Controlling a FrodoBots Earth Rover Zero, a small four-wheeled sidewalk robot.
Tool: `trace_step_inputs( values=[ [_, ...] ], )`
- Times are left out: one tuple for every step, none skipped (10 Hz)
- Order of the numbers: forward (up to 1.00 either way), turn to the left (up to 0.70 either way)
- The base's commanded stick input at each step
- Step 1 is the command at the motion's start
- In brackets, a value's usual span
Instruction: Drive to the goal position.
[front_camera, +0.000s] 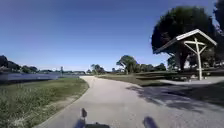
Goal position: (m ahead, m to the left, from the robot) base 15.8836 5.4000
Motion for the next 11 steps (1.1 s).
trace_step_inputs(
  values=[
    [0.85,0.00],
    [0.85,0.00],
    [0.85,0.00],
    [0.85,0.00],
    [0.85,0.00],
    [0.85,0.00],
    [0.85,0.00],
    [0.85,0.00],
    [0.85,0.00],
    [0.85,0.23],
    [0.85,0.34]
  ],
)
